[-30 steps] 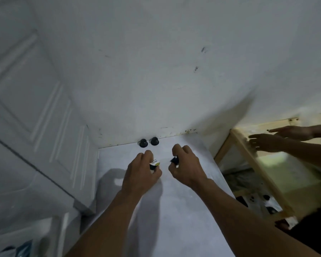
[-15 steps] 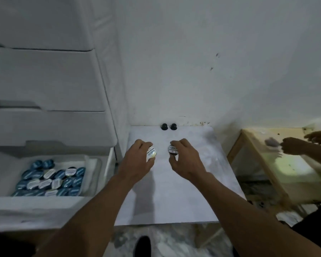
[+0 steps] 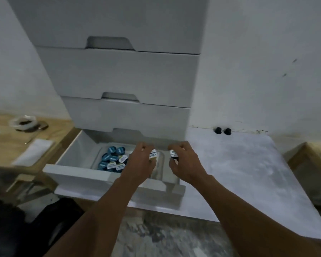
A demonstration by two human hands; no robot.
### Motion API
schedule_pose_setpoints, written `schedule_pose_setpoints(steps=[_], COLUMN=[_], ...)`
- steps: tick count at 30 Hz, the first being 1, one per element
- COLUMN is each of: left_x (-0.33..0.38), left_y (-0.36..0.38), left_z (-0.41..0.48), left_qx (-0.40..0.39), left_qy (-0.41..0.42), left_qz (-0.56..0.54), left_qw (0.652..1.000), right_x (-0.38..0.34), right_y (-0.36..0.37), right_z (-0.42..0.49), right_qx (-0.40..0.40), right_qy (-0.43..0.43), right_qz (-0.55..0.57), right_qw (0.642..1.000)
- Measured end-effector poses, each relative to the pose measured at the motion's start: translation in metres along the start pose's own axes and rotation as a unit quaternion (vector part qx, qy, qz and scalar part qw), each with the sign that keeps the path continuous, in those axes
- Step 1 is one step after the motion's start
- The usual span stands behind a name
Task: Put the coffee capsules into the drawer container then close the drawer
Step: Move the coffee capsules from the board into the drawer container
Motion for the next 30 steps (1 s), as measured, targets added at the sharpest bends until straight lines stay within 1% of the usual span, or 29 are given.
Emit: schedule_pose_setpoints(steps=[5, 9, 11, 16, 22, 26, 30], left_x=[-0.071, -0.115, -0.132, -0.159, -0.168, -0.182, -0.189], left_y=[-0.035, -0.047, -0.049, -0.042, -0.039, -0.009, 0.003], left_z=[0.003, 0.008, 0.011, 0.029, 0.055, 0.072, 0.086], left_qx=[-0.022, -0.058, -0.068, -0.099, -0.099, -0.145, -0.147], left_qy=[-0.014, -0.016, -0.017, -0.028, -0.013, -0.033, -0.03], left_qz=[0.002, 0.005, 0.013, 0.011, 0.071, 0.031, 0.031], left_qw=[1.0, 0.998, 0.997, 0.995, 0.992, 0.988, 0.988], right_x=[-0.058, -0.08, -0.085, -0.085, -0.074, -0.064, -0.053], right_y=[0.046, 0.077, 0.091, 0.114, 0.141, 0.157, 0.162], right_z=[0.024, 0.035, 0.039, 0.059, 0.095, 0.109, 0.12], right_qx=[-0.007, -0.011, -0.026, -0.057, -0.083, -0.094, -0.097], right_qy=[0.024, 0.07, 0.088, 0.115, 0.119, 0.12, 0.12], right_qz=[-0.015, -0.011, -0.01, -0.03, -0.041, -0.028, -0.037], right_qw=[1.0, 0.997, 0.996, 0.991, 0.989, 0.988, 0.987])
Point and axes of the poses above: each hand's wrist, its own z-axis towards the middle knuckle, its own y-axis out of the palm, x = y × z, the point moved 8 cm from there along z, towards the middle knuckle, and after that the axes turned 7 degrees about -z, right-handed, at the moved point
